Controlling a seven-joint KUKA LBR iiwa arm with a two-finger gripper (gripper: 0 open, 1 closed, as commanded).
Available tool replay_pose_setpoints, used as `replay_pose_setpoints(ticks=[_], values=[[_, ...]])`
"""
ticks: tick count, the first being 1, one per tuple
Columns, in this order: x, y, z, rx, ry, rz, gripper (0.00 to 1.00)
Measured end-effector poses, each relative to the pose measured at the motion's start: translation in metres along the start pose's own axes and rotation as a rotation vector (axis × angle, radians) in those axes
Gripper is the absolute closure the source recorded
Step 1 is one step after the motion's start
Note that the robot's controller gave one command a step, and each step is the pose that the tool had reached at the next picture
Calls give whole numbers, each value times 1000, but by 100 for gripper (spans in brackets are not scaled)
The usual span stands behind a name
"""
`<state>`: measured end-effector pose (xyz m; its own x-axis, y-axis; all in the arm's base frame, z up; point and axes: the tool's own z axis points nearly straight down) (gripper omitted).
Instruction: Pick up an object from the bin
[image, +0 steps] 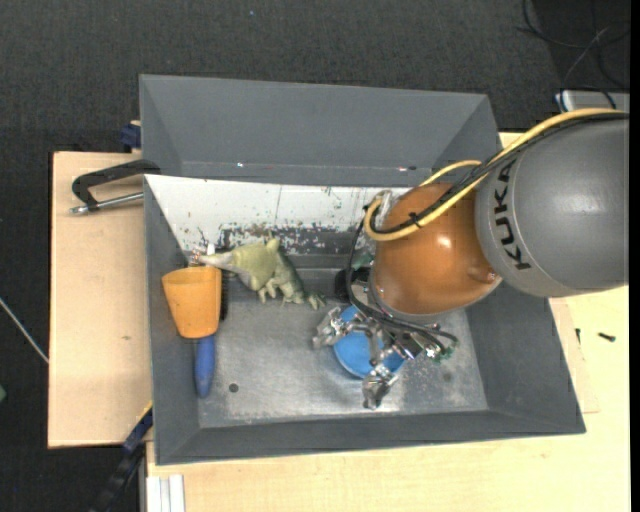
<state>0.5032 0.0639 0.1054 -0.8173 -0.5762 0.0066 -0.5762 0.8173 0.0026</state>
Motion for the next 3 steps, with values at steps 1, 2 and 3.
replay_pose_setpoints(ticks=[1,2,3], values=[[-6,-32,1,4,-13,111,0],[14,-30,1,2,-6,-128,0],[15,-39,31,0,-10,-160,0]])
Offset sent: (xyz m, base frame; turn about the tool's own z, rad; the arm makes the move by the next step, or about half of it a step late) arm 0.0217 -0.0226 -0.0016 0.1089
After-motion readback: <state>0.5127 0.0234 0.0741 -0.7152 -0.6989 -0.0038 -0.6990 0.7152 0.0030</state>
